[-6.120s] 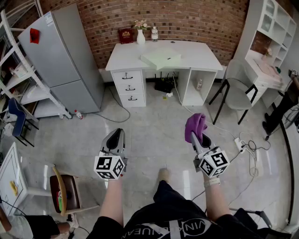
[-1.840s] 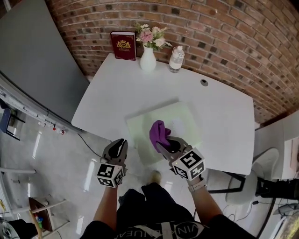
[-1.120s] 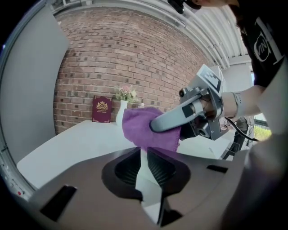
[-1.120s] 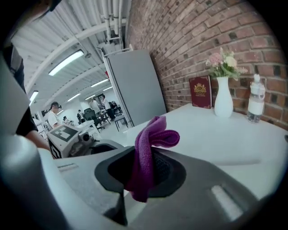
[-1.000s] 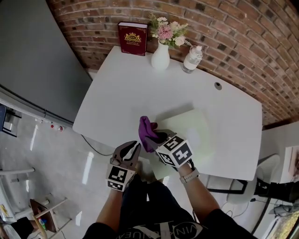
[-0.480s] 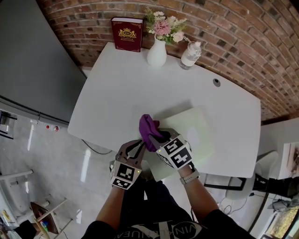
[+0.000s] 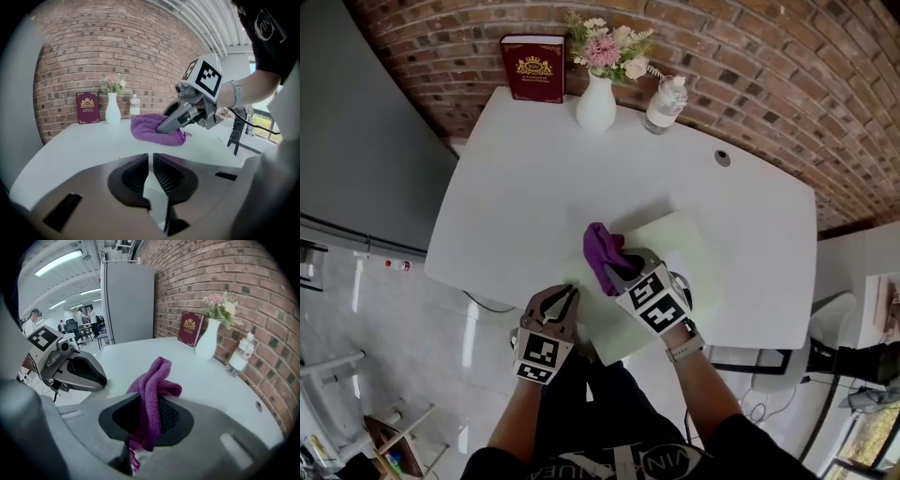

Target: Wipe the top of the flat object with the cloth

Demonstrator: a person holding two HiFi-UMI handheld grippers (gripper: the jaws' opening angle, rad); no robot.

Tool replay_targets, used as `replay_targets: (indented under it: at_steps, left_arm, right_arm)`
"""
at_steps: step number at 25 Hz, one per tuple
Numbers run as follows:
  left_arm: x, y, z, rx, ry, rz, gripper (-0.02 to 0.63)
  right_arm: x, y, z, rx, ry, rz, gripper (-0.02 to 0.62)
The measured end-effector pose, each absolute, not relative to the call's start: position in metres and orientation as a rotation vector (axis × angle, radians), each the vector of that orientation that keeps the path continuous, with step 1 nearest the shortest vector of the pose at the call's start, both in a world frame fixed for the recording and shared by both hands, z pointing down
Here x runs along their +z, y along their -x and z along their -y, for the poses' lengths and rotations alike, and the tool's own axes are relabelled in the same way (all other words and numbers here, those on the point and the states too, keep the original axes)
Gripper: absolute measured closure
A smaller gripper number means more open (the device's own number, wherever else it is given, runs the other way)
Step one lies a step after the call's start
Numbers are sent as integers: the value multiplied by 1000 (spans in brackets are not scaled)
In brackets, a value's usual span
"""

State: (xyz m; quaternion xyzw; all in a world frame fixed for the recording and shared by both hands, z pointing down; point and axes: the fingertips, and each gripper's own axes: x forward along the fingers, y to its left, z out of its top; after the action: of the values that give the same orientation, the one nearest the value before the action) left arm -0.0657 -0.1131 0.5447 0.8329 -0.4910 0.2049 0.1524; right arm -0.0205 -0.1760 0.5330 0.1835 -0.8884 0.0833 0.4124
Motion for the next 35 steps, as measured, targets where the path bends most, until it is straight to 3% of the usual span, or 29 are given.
replay_targets:
  at_steps: [35]
  left_arm:
    - [544,67,115,509,-2336,1399,577]
  right_arm:
    - [534,-181,296,254,-980,2034,528]
